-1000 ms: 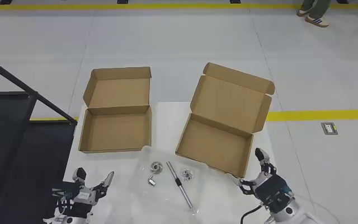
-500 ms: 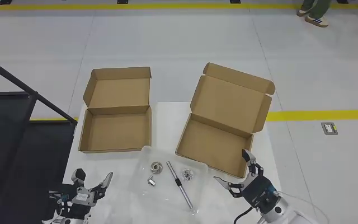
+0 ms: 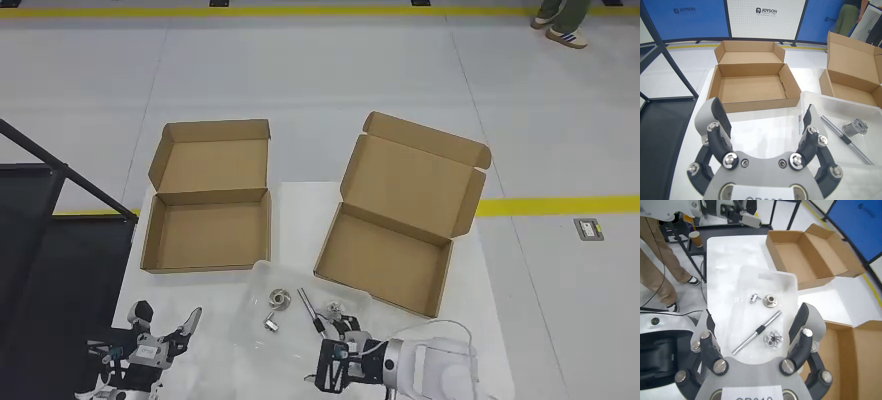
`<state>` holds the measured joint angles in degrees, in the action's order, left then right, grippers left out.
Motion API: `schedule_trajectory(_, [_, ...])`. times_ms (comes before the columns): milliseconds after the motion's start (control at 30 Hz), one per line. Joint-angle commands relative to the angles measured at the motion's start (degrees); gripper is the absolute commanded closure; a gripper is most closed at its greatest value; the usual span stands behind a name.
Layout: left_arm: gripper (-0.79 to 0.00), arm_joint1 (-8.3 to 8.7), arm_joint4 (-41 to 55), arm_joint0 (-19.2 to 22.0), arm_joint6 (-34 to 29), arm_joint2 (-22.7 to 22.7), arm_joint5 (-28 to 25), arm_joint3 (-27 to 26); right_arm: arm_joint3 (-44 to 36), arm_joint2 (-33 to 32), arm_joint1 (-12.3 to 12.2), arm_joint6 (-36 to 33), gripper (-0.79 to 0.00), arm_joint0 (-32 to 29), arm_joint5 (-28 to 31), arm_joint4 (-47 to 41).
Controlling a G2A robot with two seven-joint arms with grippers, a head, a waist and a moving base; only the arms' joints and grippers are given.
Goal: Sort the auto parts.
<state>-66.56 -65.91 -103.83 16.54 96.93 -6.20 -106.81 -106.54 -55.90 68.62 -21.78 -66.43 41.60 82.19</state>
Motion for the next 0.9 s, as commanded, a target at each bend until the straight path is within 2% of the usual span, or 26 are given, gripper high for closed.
schedule_trajectory(0, [-0.785, 0.0, 0.0, 0.0, 0.0, 0.0, 0.0, 0.0, 3.6, 2.07, 0.73, -3.09, -0.785, 2.86, -1.47, -4.01])
schedule_trajectory(367, [-0.785, 0.0, 0.0, 0.0, 0.0, 0.0, 0.0, 0.0, 3.42, 3.01, 0.84, -4.11, -0.785, 3.27, -1.84, -2.54])
schedule_trajectory(567, [-0.785, 0.0, 0.0, 0.0, 0.0, 0.0, 0.0, 0.0, 5.39, 7.97, 2.82, -18.6, -0.785, 7.78, -10.8, -4.63])
schedule_trajectory(700, [-0.785, 0.0, 0.0, 0.0, 0.0, 0.0, 0.0, 0.0, 8.67, 9.85, 4.14, -27.78, -0.785, 12.08, -13.67, -9.34])
schedule_trajectory(867, [-0.785, 0.0, 0.0, 0.0, 0.0, 0.0, 0.0, 0.0, 12.28, 11.18, 5.32, -33.9, -0.785, 15.81, -16.62, -12.46])
